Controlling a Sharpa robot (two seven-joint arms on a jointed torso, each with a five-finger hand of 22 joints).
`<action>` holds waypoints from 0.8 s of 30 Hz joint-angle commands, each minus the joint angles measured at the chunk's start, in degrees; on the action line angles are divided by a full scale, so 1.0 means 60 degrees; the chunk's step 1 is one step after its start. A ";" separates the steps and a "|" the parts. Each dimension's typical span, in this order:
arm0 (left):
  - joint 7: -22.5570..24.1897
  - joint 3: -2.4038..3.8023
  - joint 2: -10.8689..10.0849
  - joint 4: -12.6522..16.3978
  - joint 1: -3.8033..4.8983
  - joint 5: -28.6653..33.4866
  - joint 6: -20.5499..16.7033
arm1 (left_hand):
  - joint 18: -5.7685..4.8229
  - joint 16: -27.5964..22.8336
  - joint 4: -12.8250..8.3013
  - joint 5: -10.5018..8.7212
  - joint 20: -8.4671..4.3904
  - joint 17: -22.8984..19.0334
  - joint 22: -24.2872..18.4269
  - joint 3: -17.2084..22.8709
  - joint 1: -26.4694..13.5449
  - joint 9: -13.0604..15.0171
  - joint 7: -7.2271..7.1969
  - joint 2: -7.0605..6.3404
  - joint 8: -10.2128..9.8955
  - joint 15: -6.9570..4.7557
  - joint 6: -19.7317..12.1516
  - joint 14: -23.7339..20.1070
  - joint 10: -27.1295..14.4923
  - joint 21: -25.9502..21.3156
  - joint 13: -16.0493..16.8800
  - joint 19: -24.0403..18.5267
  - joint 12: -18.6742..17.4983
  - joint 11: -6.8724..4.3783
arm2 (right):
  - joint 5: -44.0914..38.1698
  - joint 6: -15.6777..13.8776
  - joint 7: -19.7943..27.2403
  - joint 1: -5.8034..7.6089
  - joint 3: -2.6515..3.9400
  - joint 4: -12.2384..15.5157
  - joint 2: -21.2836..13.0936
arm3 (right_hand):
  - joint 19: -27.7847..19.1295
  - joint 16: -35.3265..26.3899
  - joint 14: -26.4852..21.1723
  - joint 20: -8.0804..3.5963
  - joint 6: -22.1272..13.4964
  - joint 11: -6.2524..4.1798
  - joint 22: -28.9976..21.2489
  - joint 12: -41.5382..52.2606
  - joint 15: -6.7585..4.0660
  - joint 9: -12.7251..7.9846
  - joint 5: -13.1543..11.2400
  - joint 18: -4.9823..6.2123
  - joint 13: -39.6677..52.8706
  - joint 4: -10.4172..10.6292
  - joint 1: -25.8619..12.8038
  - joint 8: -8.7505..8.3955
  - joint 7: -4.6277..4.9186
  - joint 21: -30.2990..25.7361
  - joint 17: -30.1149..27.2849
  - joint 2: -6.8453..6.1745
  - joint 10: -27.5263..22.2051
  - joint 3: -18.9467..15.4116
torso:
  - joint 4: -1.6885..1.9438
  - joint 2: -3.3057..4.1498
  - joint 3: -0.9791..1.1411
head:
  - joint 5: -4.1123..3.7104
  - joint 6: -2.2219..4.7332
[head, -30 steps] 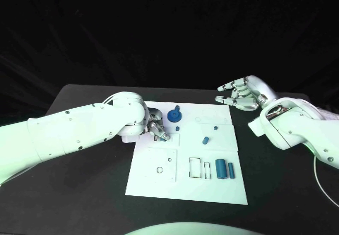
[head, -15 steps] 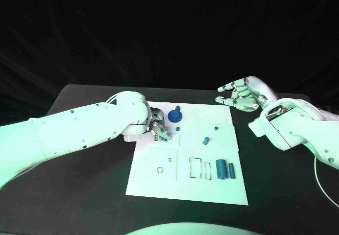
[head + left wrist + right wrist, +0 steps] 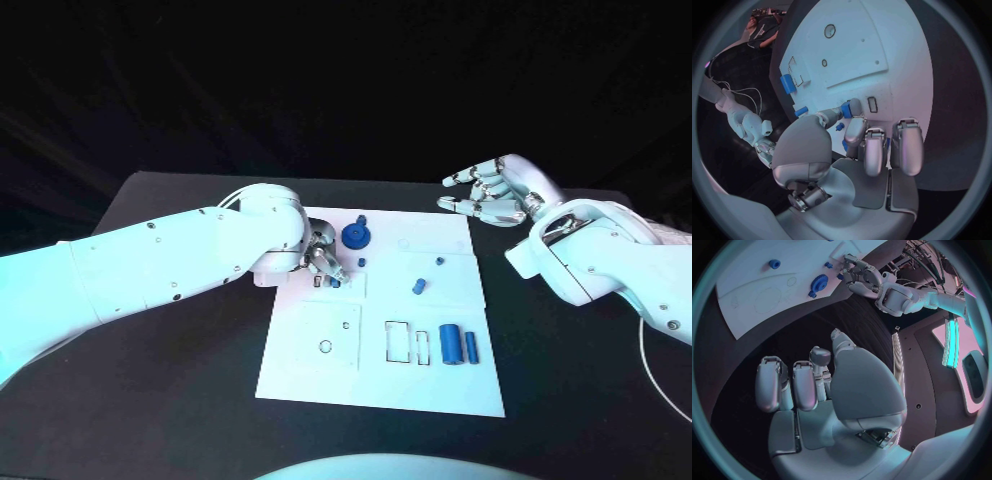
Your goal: Assemble the parts on the task board
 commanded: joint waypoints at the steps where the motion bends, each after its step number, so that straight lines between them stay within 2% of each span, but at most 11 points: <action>1: -0.0068 -0.0102 0.0084 -0.0112 -0.0118 0.0090 0.0450 | -0.0198 0.0029 0.0033 0.0016 -0.0084 0.2509 0.1293 0.0018 0.0028 -0.0004 -0.0047 0.0136 -0.0043 -0.0041 -0.0028 0.1004 -0.0032 0.0039 -0.0002 0.0268 0.0057 -0.0051 | -0.0038 0.0152 -0.0007 -0.0007 0.0000 0.0028 -0.0004 | -0.0067 -0.0024 0.0420 0.0014 0.0082 0.0005 -0.0008 -0.0002 -0.0013 0.0015 0.0031 0.0167 -0.0014 -0.0038 0.0053 0.0029 0.0014 -0.0043 -0.0008 0.0009 0.0013 -0.0042 | 0.0001 0.0000 -0.0002 | 0.0000 -0.0018; 12: -0.0086 -0.0104 0.0153 -0.0264 -0.0097 0.0104 0.0686 | -0.0198 0.0029 0.0083 0.0007 -0.0083 0.2509 0.1296 -0.0051 -0.0172 -0.0016 -0.0044 0.0142 -0.0055 -0.0035 -0.0011 0.1004 -0.0032 0.0034 -0.0006 0.0267 0.0050 -0.0045 | -0.0038 0.0197 -0.0019 -0.0007 0.0000 0.0043 -0.0019 | -0.0072 -0.0033 0.0418 0.0014 0.0082 0.0005 -0.0015 -0.0007 -0.0013 0.0015 0.0047 0.0169 -0.0019 -0.0042 0.0058 0.0028 0.0014 -0.0049 -0.0018 0.0010 0.0010 -0.0043 | 0.0009 -0.0002 -0.0007 | 0.0005 -0.0016; 18: -0.0084 -0.0105 0.0160 -0.0309 -0.0095 0.0049 0.0783 | -0.0193 0.0029 0.0237 -0.0012 -0.0075 0.2509 0.1281 -0.0284 -0.0555 -0.0056 -0.0052 0.0106 -0.0061 -0.0027 0.0079 0.1004 -0.0019 0.0011 -0.0007 0.0254 0.0046 -0.0045 | -0.0038 0.0213 -0.0021 -0.0007 -0.0001 0.0049 -0.0023 | -0.0082 -0.0043 0.0415 0.0014 0.0082 0.0006 -0.0030 -0.0002 -0.0013 0.0015 0.0079 0.0172 -0.0018 -0.0039 0.0051 0.0027 0.0016 -0.0060 -0.0029 0.0015 0.0012 -0.0051 | 0.0006 -0.0005 -0.0003 | 0.0005 -0.0001; 24: -0.0073 -0.0104 0.0138 -0.0306 -0.0095 -0.0030 0.0781 | -0.0192 0.0029 0.0697 -0.0077 -0.0061 0.2509 0.1285 -0.1305 -0.1286 -0.0143 -0.0052 -0.0153 -0.0049 -0.0014 0.0232 0.1004 0.0009 -0.0004 -0.0012 0.0251 0.0044 -0.0039 | -0.0038 0.0227 -0.0026 -0.0007 -0.0002 0.0052 -0.0030 | -0.0082 -0.0043 0.0415 0.0014 0.0082 0.0006 -0.0030 -0.0002 -0.0013 0.0015 0.0079 0.0172 -0.0018 -0.0039 0.0051 0.0027 0.0016 -0.0060 -0.0029 0.0015 0.0012 -0.0051 | 0.0003 0.0000 -0.0008 | -0.0004 0.0007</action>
